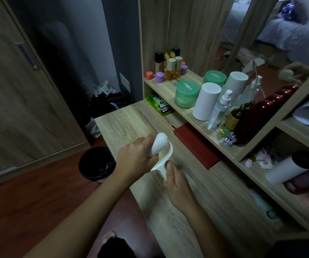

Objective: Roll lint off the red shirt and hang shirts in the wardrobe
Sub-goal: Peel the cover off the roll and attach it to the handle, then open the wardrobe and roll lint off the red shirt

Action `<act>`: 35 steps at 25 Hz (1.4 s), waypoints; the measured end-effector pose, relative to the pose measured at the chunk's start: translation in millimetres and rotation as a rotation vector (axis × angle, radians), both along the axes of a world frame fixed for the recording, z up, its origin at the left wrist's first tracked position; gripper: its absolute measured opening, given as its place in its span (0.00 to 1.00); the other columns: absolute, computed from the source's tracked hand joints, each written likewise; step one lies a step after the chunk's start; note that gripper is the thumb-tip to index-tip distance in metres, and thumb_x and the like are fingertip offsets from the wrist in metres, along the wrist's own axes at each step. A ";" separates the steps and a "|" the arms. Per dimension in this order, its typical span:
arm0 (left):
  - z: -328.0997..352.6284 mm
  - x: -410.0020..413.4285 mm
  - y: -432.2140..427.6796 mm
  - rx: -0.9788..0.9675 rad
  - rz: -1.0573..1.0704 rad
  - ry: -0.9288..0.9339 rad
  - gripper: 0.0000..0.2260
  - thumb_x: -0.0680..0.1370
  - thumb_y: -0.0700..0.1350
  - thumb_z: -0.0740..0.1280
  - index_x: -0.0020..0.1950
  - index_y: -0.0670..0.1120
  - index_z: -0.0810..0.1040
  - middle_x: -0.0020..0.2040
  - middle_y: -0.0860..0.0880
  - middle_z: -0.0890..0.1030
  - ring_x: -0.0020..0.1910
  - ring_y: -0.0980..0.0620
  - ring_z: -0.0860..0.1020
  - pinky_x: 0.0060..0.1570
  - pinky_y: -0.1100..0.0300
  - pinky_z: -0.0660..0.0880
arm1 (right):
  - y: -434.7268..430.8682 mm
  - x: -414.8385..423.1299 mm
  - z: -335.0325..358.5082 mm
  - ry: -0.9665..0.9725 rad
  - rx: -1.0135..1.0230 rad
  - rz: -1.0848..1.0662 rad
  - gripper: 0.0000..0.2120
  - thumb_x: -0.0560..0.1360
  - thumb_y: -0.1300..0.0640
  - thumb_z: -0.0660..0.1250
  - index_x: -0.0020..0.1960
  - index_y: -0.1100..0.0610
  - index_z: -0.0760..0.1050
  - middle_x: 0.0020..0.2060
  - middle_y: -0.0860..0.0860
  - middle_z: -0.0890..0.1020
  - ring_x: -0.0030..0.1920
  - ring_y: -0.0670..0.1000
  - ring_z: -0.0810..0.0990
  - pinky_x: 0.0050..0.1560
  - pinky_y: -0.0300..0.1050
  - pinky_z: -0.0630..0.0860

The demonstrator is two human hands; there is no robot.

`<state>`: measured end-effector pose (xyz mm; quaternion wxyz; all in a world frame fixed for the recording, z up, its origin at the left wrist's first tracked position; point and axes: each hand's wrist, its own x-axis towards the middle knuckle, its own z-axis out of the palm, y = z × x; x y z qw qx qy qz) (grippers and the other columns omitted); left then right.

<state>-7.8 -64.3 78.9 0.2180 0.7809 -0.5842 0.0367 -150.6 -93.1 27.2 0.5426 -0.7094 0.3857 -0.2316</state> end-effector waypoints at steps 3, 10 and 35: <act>14.8 6.1 -3.3 0.088 -0.023 0.143 0.35 0.69 0.56 0.70 0.73 0.55 0.61 0.60 0.49 0.79 0.54 0.46 0.78 0.46 0.55 0.74 | 0.3 -2.9 -0.3 -0.036 0.030 -0.070 0.14 0.78 0.43 0.50 0.44 0.33 0.73 0.42 0.52 0.81 0.47 0.55 0.80 0.48 0.57 0.77; 32.3 26.3 4.8 -0.474 -0.037 0.060 0.12 0.78 0.42 0.62 0.59 0.41 0.78 0.55 0.43 0.81 0.56 0.47 0.78 0.55 0.57 0.73 | -10.9 -0.9 13.7 -0.115 0.116 -0.201 0.15 0.80 0.46 0.49 0.43 0.36 0.73 0.39 0.39 0.79 0.42 0.34 0.79 0.55 0.54 0.77; 23.6 302.3 142.9 -0.228 -0.065 -0.266 0.23 0.82 0.53 0.52 0.65 0.39 0.74 0.66 0.40 0.75 0.67 0.46 0.72 0.67 0.54 0.66 | 47.0 289.3 29.1 -0.172 -0.043 0.135 0.23 0.73 0.36 0.55 0.52 0.55 0.72 0.32 0.43 0.74 0.31 0.41 0.73 0.33 0.35 0.69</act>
